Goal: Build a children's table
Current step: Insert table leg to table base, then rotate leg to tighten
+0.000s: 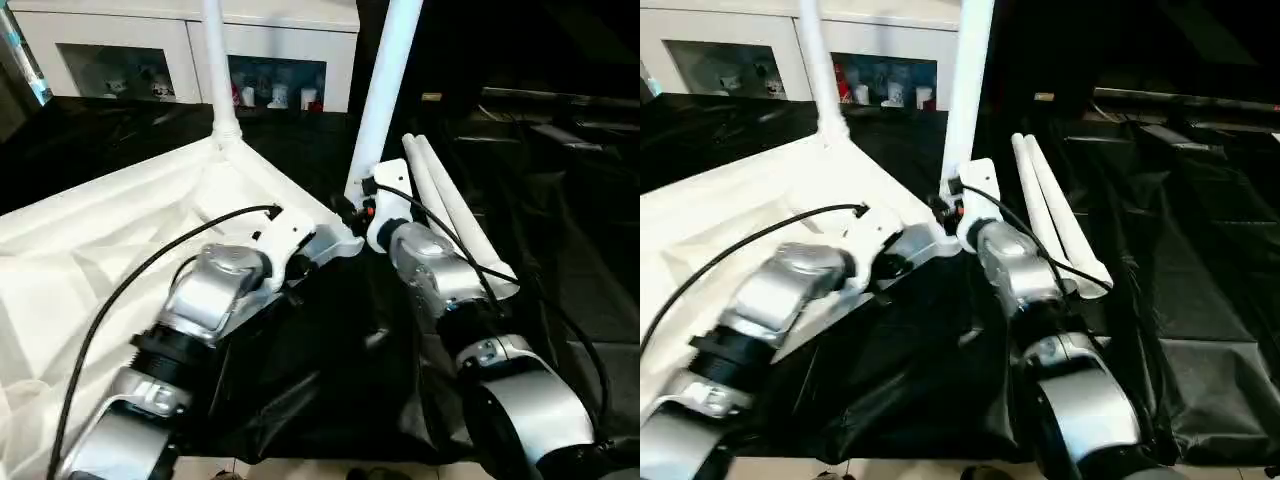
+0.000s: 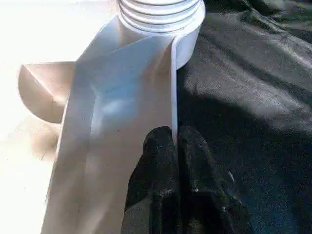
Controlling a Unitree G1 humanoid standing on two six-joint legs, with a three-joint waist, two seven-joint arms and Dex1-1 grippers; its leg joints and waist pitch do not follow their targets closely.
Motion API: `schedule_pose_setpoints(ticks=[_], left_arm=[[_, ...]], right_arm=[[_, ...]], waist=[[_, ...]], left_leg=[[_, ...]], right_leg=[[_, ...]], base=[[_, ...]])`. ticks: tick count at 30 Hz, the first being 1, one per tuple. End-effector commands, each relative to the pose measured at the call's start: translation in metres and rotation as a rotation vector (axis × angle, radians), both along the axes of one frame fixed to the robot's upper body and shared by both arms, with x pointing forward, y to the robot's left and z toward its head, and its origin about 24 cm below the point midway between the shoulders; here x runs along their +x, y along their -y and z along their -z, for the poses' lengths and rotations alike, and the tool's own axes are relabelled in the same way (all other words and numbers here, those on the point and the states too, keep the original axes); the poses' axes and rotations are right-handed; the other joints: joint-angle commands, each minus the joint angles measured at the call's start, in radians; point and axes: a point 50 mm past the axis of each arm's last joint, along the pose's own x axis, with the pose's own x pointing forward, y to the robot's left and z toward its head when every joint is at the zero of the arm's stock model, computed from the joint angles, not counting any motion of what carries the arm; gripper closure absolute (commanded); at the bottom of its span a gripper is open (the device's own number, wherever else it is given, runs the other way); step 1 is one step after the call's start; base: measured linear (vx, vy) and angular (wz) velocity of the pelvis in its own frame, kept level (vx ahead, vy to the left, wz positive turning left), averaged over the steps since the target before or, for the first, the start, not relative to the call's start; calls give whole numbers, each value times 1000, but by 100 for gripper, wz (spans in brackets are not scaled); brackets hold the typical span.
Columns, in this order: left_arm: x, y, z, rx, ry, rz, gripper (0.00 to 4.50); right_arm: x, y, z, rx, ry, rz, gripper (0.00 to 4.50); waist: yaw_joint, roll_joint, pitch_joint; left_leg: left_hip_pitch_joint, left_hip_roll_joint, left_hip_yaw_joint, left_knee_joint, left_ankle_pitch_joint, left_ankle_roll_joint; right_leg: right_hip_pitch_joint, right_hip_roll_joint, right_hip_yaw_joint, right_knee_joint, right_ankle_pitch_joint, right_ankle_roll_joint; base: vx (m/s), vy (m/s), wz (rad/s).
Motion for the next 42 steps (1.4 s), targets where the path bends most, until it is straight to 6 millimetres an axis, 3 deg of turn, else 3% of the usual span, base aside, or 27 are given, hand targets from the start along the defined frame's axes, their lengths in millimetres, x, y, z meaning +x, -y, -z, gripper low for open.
schedule_pose_setpoints(ticks=[1, 14, 15, 19, 21, 26, 28, 30, 32, 36, 39, 40, 42], left_arm=[[2, 16, -17, -37, 56, 40, 450], [-2, 14, -15, -38, 50, 55, 450], [-3, 14, -15, -38, 53, 63, 450], [-3, 13, -16, -44, 65, 84, 450], [-4, 13, -17, -44, 74, 102, 450], [-8, 10, -18, -55, 92, 157, 450], [-9, 8, -18, -57, 93, 165, 450], [-13, 6, -19, -82, 103, 211, 450], [-14, 4, -19, -84, 109, 228, 450], [-18, 1, -18, -97, 113, 279, 450], [-24, -2, -17, -114, 115, 348, 450], [-26, -3, -17, -122, 114, 379, 450], [-31, -6, -16, -130, 95, 421, 450]], right_arm=[[-35, 2, 79, -105, -371, -4, 262], [-29, -5, 71, -76, -346, -28, 262], [-28, -7, 69, -55, -342, -37, 227], [-26, -8, 64, -37, -326, -53, 190], [-24, -8, 60, -27, -307, -61, 176], [-15, -8, 42, -2, -206, -118, 138], [-14, -7, 38, 5, -179, -147, 113], [-13, -3, 29, 11, -130, -211, 99], [-13, 1, 25, 7, -106, -249, 80], [-17, 13, 16, -7, -56, -366, 69], [-25, 26, 5, -5, -28, -481, 69], [-28, 31, 1, -11, -14, -518, 69], [-35, 40, -6, -34, 7, -578, 69]], waist=[[0, 17, -38], [-8, 17, -40], [-8, 16, -40], [-8, 16, -42], [-5, 17, -48], [-2, 18, -53], [2, 18, -61], [6, 18, -69], [10, 19, -74], [21, 20, -72], [29, 21, -72], [33, 28, -72], [36, 24, -72]], left_leg=[[10, 25, -21, -83, -495, -38], [10, 25, -23, -88, -515, -37], [10, 25, -23, -88, -519, -36], [10, 26, -23, -88, -503, -33], [3, 29, -18, -88, -448, -32], [-2, 29, -9, -85, -364, -18], [-4, 30, -5, -79, -309, -4], [-9, 28, -1, -70, -201, 23], [-10, 28, 3, -60, -86, 70], [-9, 27, 6, -55, -55, 117], [-5, 29, 6, -54, -71, 117], [-3, 30, 5, -54, -78, 114], [-3, 31, 6, -54, -85, 105]], right_leg=[[7, -62, 42, -101, -526, -119], [6, -63, 41, -108, -537, -113], [5, -64, 41, -109, -544, -111], [6, -64, 43, -107, -524, -122], [13, -62, 47, -95, -418, -155], [25, -61, 48, -82, -298, -203], [33, -63, 50, -75, -232, -222], [41, -58, 48, -58, -80, -258], [50, -56, 47, -38, 84, -304], [55, -56, 46, -37, 106, -323], [55, -55, 46, -38, 69, -315], [54, -55, 46, -39, 57, -310], [56, -55, 46, -40, 42, -305]], base=[[0, 0, 0], [0, 0, 0], [0, 0, 0], [0, 0, 0], [0, 0, 0], [0, 0, 0], [0, 0, 0], [0, 0, 0], [0, 0, 0], [0, 0, 0], [0, 0, 0], [0, 0, 0], [0, 0, 0]])
